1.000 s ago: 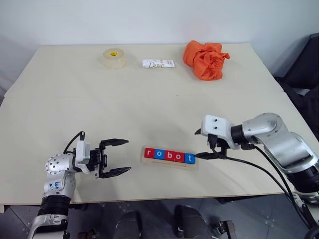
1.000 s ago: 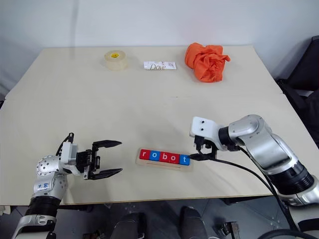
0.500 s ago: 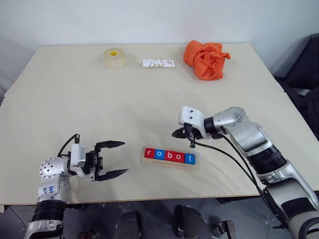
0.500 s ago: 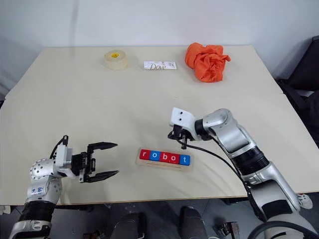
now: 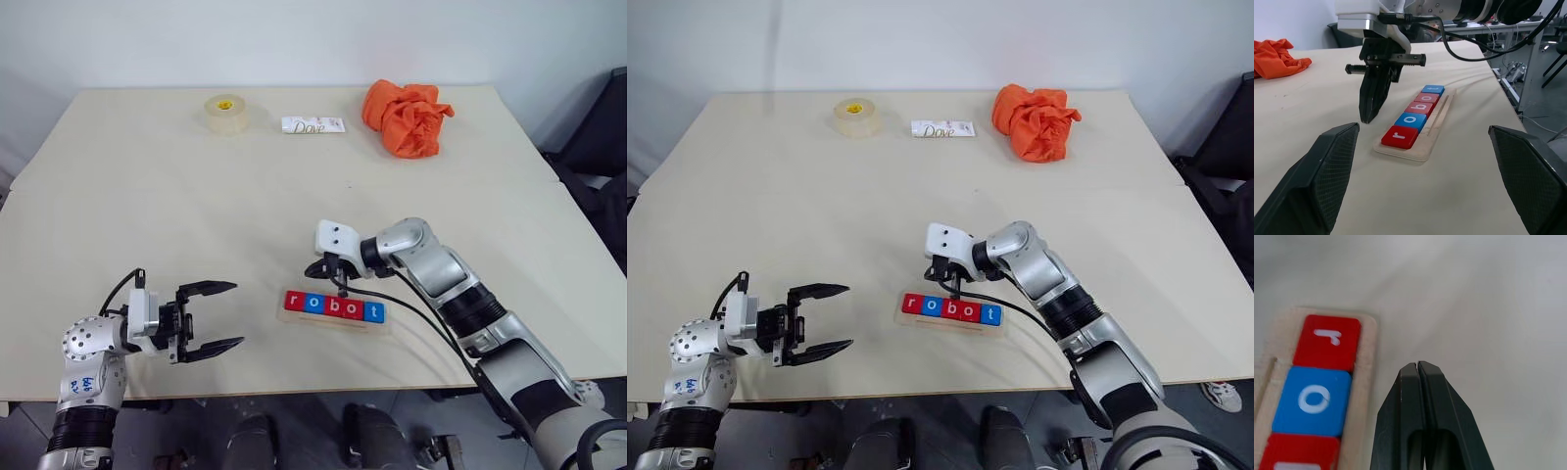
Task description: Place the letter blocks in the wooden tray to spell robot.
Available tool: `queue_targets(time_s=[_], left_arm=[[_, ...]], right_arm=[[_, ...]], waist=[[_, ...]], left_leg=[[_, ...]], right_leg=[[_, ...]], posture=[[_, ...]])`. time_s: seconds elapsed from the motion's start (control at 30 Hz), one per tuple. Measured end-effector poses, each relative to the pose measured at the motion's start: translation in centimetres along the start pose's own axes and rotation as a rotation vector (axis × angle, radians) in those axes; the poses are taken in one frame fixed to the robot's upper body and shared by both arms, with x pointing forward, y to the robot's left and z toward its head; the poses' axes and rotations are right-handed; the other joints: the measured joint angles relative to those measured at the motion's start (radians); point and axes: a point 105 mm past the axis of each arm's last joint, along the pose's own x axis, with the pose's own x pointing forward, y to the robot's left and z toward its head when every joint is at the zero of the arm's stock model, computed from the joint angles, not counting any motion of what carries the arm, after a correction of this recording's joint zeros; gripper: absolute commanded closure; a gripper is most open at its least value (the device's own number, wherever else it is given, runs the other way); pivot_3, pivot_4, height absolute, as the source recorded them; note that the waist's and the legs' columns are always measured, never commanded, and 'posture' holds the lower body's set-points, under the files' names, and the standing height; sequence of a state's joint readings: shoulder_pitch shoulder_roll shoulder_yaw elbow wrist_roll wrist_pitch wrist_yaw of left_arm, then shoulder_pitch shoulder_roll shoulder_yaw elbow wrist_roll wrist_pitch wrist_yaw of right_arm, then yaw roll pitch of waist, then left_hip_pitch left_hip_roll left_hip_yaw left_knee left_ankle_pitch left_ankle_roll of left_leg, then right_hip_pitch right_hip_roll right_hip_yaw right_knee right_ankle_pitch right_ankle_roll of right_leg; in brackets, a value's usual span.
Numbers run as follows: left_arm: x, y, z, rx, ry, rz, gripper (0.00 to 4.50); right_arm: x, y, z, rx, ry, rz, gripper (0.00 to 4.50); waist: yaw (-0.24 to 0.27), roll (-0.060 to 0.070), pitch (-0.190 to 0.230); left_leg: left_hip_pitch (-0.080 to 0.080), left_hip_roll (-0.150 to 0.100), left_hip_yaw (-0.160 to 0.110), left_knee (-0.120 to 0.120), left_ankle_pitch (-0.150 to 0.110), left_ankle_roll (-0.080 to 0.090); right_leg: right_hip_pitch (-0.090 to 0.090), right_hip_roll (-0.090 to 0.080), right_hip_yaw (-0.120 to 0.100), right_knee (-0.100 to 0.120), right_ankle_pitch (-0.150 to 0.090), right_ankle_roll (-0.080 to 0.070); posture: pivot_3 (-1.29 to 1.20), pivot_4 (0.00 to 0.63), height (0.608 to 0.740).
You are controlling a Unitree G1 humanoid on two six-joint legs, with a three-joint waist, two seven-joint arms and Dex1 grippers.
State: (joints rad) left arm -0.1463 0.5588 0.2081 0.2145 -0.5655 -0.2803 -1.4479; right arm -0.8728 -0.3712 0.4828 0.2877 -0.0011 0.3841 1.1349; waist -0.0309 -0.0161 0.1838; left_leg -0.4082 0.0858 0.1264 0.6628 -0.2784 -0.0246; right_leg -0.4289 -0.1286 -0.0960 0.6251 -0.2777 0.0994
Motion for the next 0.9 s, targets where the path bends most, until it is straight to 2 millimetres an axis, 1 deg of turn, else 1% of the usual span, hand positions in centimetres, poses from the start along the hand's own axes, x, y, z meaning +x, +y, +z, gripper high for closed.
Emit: queue_targets(time_s=[0.13,0.27,0.4,0.63,0.73,0.77,0.83,0.9], left_arm=[[0.0,0.1,0.0,0.0,0.0,0.007,0.0],[0.0,0.1,0.0,0.001,0.0,0.007,0.0],[0.1,0.2,0.1,0.004,-0.002,0.006,0.0],[0.2,0.4,0.3,0.015,-0.006,0.003,0.0],[0.3,0.6,0.4,0.023,-0.009,0.0,0.0],[0.3,0.6,0.4,0.022,-0.008,0.001,0.0],[0.4,0.6,0.4,0.016,-0.008,-0.001,0.0],[0.4,0.9,0.2,0.005,0.003,0.02,0.0]], right_arm=[[0.3,0.6,0.0,-0.022,0.006,0.038,4.45],[0.5,1.4,-0.4,-0.013,0.006,0.071,4.45],[0.4,1.9,0.0,-0.035,-0.003,0.098,4.45],[0.2,1.5,0.1,-0.036,-0.008,0.074,4.45],[-0.8,0.9,0.5,-0.043,-0.033,0.041,4.45],[-1.1,0.8,0.7,-0.047,-0.042,0.037,4.29],[-2.7,0.9,1.2,-0.054,-0.103,0.036,3.89],[-4.5,1.1,1.1,-0.047,-0.148,0.031,3.21]], waist=[[0.0,0.0,0.0],[0.0,0.0,0.0],[0.0,0.0,0.0],[0.0,0.0,0.0],[0.001,0.0,0.0],[0.001,0.0,0.0],[0.002,0.0,0.0],[0.006,0.0,0.0]], left_leg=[[0.0,0.0,0.0,0.0,0.0,0.0],[0.0,0.0,0.0,0.0,0.0,0.0],[0.0,0.0,0.0,0.0,0.0,0.0],[0.0,0.0,0.0,0.0,0.0,0.0],[0.0,0.0,0.0,0.0,0.0,0.0],[0.0,0.0,0.0,0.0,0.0,0.0],[0.0,0.0,0.0,0.0,0.0,0.0],[0.0,0.0,0.0,0.0,0.0,0.0]], right_leg=[[0.0,0.0,0.0,0.0,0.0,0.0],[0.0,0.0,0.0,0.0,0.0,0.0],[0.0,0.0,0.0,0.0,0.0,0.0],[0.0,0.0,0.0,0.0,0.0,0.0],[0.0,0.0,0.0,0.0,0.0,0.0],[0.0,0.0,0.0,0.0,0.0,0.0],[0.0,0.0,0.0,-0.001,0.0,0.0],[0.001,0.0,0.0,-0.002,0.0,0.0]], posture=[[0.0,0.15,0.74],[0.0,0.15,0.74],[0.0,0.15,0.74],[0.0,0.15,0.74],[0.0,0.15,0.74],[0.0,0.15,0.74],[0.0,0.15,0.74],[0.0,0.15,0.74]])
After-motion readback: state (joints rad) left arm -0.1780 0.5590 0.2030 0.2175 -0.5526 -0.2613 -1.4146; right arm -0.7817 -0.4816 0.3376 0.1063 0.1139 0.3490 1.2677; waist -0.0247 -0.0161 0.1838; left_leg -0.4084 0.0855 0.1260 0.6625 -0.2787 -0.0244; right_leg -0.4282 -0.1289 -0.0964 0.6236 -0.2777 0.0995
